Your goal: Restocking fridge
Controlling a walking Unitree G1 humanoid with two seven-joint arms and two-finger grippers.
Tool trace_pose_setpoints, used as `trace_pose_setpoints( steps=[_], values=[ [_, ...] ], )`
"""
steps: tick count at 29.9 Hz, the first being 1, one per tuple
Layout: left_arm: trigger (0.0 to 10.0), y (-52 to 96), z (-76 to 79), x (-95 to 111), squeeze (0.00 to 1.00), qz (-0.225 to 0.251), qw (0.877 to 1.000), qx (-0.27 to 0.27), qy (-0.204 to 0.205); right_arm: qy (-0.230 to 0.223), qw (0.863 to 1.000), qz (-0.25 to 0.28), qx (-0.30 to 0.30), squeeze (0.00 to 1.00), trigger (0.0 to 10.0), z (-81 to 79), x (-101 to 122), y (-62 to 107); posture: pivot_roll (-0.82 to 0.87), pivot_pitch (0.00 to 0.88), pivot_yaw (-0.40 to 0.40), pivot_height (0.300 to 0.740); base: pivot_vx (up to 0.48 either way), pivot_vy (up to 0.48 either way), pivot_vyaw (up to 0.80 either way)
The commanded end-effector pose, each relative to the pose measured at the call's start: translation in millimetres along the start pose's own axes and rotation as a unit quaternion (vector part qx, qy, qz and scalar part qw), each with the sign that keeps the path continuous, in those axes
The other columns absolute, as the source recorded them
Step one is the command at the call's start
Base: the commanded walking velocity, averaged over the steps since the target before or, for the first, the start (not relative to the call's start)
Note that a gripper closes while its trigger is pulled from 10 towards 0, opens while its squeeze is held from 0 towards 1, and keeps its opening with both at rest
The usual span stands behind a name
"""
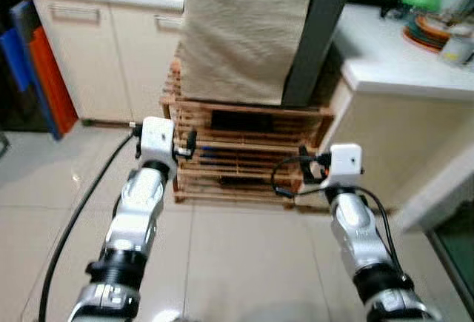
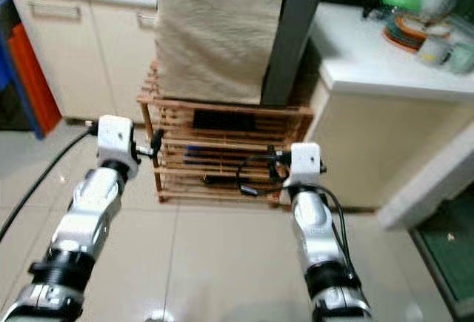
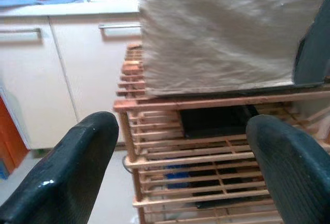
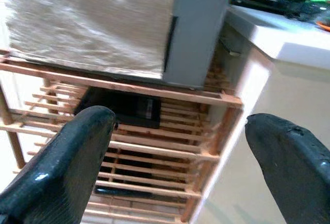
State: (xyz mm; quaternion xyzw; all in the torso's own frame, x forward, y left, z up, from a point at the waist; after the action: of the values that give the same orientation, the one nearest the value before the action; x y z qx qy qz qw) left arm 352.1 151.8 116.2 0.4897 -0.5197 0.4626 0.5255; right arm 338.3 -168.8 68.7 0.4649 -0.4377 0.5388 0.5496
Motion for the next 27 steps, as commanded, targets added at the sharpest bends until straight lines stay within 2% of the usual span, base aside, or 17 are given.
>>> trace_pose_setpoints(
  steps=[1, 27],
  values=[
    [10.0, 0.6, -0.5, -2.8, 0.0, -0.005, 1.0, -0.001, -0.009, -0.005, 1.0, -0.011, -0.004, 0.0, 10.0, -0.2, -6.7, 3.7, -0.07, 0.0, -0.053, 0.74, 0.368, 0.307, 0.0],
    [10.0, 0.1, -0.1, -8.0, 0.0, -0.008, 1.0, 0.004, -0.004, 0.014, 1.0, -0.003, 0.001, 0.0, 10.0, -1.6, -8.1, 9.2, -0.08, 0.0, -0.055, 0.74, 0.37, 0.305, 0.0]
  ],
)
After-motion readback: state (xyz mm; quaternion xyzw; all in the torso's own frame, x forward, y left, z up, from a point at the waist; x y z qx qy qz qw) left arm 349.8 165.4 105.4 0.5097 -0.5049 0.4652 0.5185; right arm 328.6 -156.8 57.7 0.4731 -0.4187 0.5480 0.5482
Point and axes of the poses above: a point about 5 cm out from each wrist's last joint towards the gripper, its own y axis pointing back from the gripper into the wrist, its own x axis along the axis of the wrist's last joint, z = x × y, the point moved 2 cm from there along -y, pointing out of the wrist towards the gripper, and after that the axes turned 7 degrees about y, right-handed, at the moved point
